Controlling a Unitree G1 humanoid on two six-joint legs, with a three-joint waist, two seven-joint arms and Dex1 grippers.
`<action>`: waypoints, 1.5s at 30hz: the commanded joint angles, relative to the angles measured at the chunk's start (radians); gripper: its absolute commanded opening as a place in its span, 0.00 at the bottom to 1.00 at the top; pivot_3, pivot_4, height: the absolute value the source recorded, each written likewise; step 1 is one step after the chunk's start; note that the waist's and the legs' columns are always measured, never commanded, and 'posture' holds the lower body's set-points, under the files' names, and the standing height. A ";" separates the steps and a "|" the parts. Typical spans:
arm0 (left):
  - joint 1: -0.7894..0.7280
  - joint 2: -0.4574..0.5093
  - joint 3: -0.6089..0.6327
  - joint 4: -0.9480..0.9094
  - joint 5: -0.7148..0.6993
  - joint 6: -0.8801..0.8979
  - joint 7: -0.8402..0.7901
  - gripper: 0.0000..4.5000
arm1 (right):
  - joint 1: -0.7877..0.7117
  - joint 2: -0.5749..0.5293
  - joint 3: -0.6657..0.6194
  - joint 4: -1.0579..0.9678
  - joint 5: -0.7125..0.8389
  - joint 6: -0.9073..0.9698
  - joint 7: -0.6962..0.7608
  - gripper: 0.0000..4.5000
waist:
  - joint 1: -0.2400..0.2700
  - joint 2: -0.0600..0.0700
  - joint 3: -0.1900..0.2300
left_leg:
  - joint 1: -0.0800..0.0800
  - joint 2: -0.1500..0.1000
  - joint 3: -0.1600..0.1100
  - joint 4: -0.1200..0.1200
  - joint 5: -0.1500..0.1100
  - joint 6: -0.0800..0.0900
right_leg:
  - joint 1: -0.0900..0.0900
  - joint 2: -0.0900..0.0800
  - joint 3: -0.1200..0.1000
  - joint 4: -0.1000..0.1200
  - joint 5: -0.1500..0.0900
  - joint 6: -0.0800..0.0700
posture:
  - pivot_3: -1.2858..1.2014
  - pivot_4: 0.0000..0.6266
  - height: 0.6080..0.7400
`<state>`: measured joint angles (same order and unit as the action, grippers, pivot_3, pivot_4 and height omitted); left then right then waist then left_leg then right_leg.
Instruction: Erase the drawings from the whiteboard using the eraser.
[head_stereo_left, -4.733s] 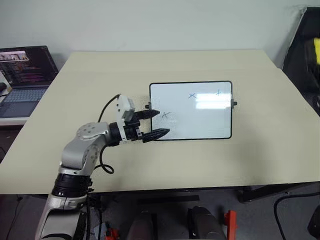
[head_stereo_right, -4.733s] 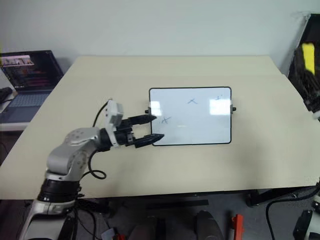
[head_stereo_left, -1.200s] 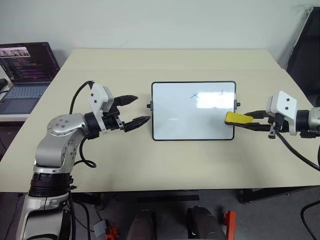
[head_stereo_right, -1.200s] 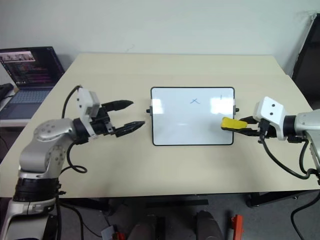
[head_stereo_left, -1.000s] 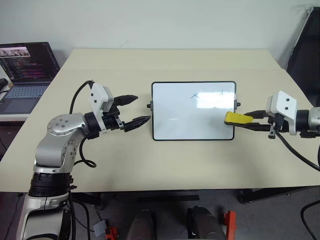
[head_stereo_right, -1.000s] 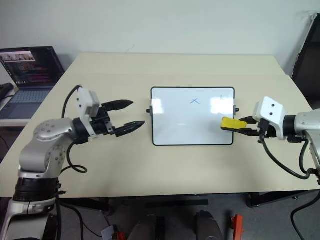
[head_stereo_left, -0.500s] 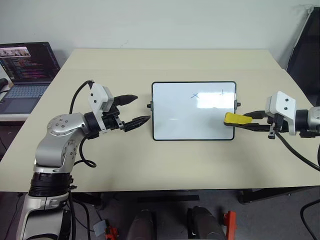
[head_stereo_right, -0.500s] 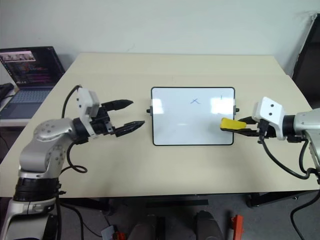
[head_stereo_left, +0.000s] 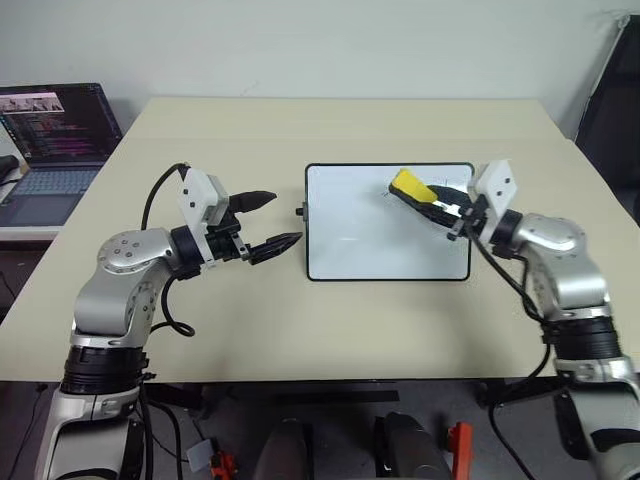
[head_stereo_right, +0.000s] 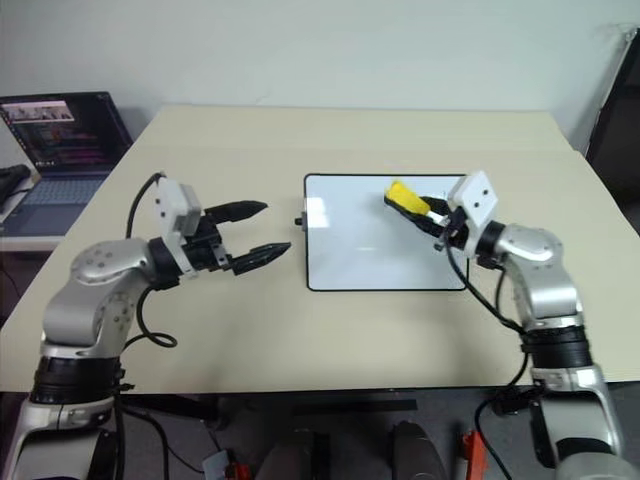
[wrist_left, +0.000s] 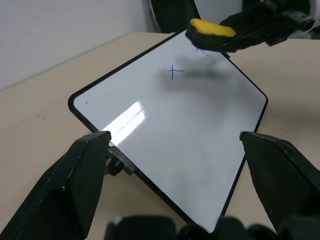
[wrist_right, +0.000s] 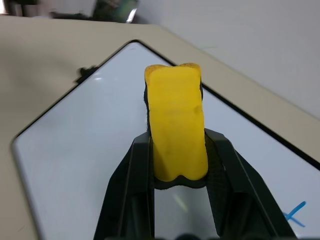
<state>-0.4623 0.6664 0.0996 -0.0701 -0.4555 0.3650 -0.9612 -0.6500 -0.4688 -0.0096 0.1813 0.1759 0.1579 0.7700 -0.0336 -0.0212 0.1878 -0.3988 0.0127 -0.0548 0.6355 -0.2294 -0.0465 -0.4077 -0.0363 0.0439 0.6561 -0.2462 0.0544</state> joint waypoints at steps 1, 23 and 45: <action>-0.001 0.000 0.007 -0.034 -0.005 -0.005 0.005 1.00 | -0.056 0.060 0.026 0.077 -0.075 -0.115 -0.114 0.22 | 0.000 0.000 0.000 | 0.000 0.000 0.000 0.000 0.000 0.000 | -0.001 0.000 0.000 0.001 0.000 0.000 | 0.52 0.24 1.00; 0.021 0.003 0.011 -0.064 -0.012 0.012 0.031 1.00 | 0.007 0.117 0.209 0.274 -0.214 -0.150 -0.064 0.22 | -0.010 -0.003 -0.003 | 0.009 0.000 0.000 0.001 0.000 0.000 | 0.005 0.000 0.001 0.007 0.000 -0.001 | 0.52 0.24 1.00; 0.005 0.028 0.022 -0.033 -0.003 -0.004 0.012 1.00 | 0.090 -0.021 0.100 -0.207 0.070 0.058 0.097 0.22 | -0.008 -0.002 -0.001 | 0.001 0.001 -0.001 0.007 0.003 0.004 | 0.001 0.003 0.001 0.006 0.002 0.003 | 0.52 0.24 1.00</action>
<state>-0.4425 0.6781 0.0958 -0.0860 -0.4567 0.3814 -0.9435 -0.5377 -0.4581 0.1325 0.1131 0.1603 0.1715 0.8073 -0.0414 -0.0227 0.1865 -0.3994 0.0140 -0.0562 0.6422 -0.2265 -0.0426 -0.4088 -0.0336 0.0453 0.6622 -0.2432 0.0557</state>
